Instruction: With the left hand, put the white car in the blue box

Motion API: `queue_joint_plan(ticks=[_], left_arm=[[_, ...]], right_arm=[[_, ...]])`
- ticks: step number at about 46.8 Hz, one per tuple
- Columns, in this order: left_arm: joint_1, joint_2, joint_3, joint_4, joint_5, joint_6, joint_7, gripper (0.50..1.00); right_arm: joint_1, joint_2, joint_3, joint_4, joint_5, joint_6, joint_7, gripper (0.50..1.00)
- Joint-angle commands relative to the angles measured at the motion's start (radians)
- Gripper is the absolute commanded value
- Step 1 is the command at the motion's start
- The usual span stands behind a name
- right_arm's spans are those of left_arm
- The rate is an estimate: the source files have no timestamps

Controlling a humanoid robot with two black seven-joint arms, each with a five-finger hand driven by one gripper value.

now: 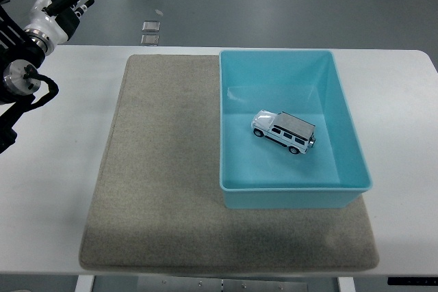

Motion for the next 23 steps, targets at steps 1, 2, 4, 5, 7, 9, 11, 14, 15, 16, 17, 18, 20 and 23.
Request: queue_joint_plan(ticks=[1, 2, 4, 5, 7, 9, 11, 14, 15, 16, 17, 18, 20, 23], left_arm=[[0.038, 0.001, -0.033, 0.003, 0.002, -0.063, -0.006, 1.0], [0.046, 0.001, -0.04, 0.003, 0.003, -0.071, -0.006, 1.0], [0.054, 0.001, -0.046, 0.003, 0.003, -0.077, -0.007, 1.0], [0.057, 0.001, -0.046, 0.003, 0.003, -0.077, -0.007, 1.0], [0.063, 0.0, -0.046, 0.003, 0.003, -0.08, -0.007, 1.0], [0.069, 0.0, -0.047, 0.003, 0.003, -0.085, -0.009, 0.999], [0.072, 0.0, -0.047, 0.001, 0.003, -0.088, -0.012, 1.0], [0.075, 0.0, -0.047, 0.001, 0.009, -0.091, -0.021, 0.999], [0.075, 0.0, -0.046, 0.001, 0.011, -0.091, -0.025, 0.999], [0.075, 0.0, -0.047, 0.001, 0.011, -0.091, -0.03, 1.0], [0.075, 0.001, -0.047, 0.001, 0.011, -0.094, -0.033, 0.999], [0.077, 0.001, -0.047, 0.001, 0.011, -0.096, -0.035, 1.0], [0.077, 0.001, -0.046, 0.001, 0.012, -0.103, -0.035, 0.999], [0.08, 0.001, -0.046, 0.001, 0.012, -0.12, -0.036, 0.999]], right_arm=[[0.0, 0.0, 0.001, 0.0, 0.0, 0.0, 0.0, 0.936], [0.0, 0.0, 0.001, 0.0, 0.0, 0.0, 0.0, 0.936], [0.0, 0.0, 0.001, 0.0, 0.0, 0.0, 0.0, 0.936], [0.0, 0.0, 0.001, 0.0, 0.0, 0.0, 0.0, 0.936], [0.0, 0.0, -0.001, 0.0, 0.0, 0.0, 0.0, 0.936], [0.0, 0.0, 0.001, 0.0, 0.0, 0.0, 0.0, 0.936], [0.0, 0.0, 0.001, 0.0, 0.0, 0.0, 0.0, 0.936], [0.0, 0.0, -0.001, 0.0, 0.0, 0.0, 0.0, 0.936], [0.0, 0.0, 0.001, 0.0, 0.0, 0.0, 0.0, 0.936], [0.0, 0.0, 0.001, 0.0, 0.0, 0.0, 0.0, 0.936], [0.0, 0.0, 0.001, 0.0, 0.0, 0.0, 0.0, 0.936], [0.0, 0.0, 0.001, 0.0, 0.0, 0.0, 0.0, 0.936], [0.0, 0.0, 0.001, 0.0, 0.0, 0.0, 0.0, 0.936], [0.0, 0.0, 0.001, 0.0, 0.0, 0.0, 0.0, 0.936]])
